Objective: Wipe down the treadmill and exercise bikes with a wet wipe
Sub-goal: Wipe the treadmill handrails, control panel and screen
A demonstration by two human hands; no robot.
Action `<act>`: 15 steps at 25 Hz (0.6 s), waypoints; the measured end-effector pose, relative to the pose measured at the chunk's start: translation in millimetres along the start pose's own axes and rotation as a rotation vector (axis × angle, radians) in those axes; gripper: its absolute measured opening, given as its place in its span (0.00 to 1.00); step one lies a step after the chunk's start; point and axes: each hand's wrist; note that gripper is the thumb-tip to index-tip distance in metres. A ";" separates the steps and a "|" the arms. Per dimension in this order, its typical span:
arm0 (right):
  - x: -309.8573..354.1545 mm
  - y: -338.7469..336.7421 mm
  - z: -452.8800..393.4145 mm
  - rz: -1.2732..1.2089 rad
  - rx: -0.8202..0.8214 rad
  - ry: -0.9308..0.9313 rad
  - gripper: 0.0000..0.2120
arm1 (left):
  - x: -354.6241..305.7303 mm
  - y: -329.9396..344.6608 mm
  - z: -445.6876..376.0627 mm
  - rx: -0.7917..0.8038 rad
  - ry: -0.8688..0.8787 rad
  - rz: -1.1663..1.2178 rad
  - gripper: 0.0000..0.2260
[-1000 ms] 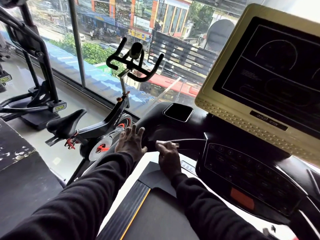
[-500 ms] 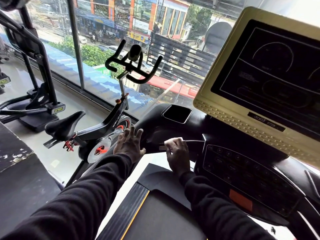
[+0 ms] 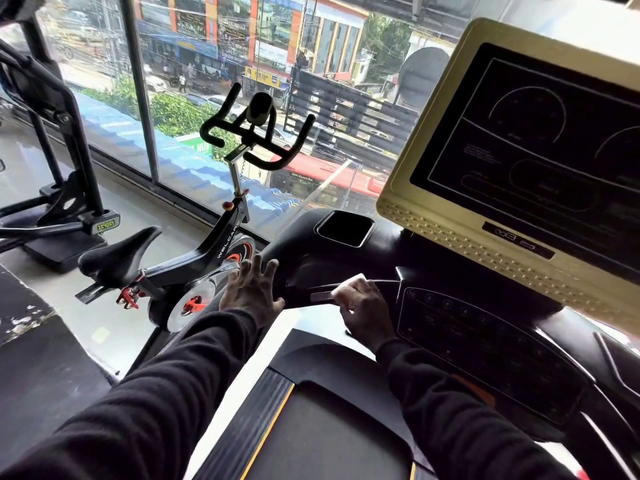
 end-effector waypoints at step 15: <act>-15.2 -17.6 6.0 -0.005 -0.093 0.183 0.07 | 0.1 0.3 -0.3 0.014 -0.003 0.014 0.35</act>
Point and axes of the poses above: each hand's wrist, its own z-axis away from the middle knuckle, its own y-axis out of the palm, x = y × z, and after that the axes turned 13 degrees about x, right-handed
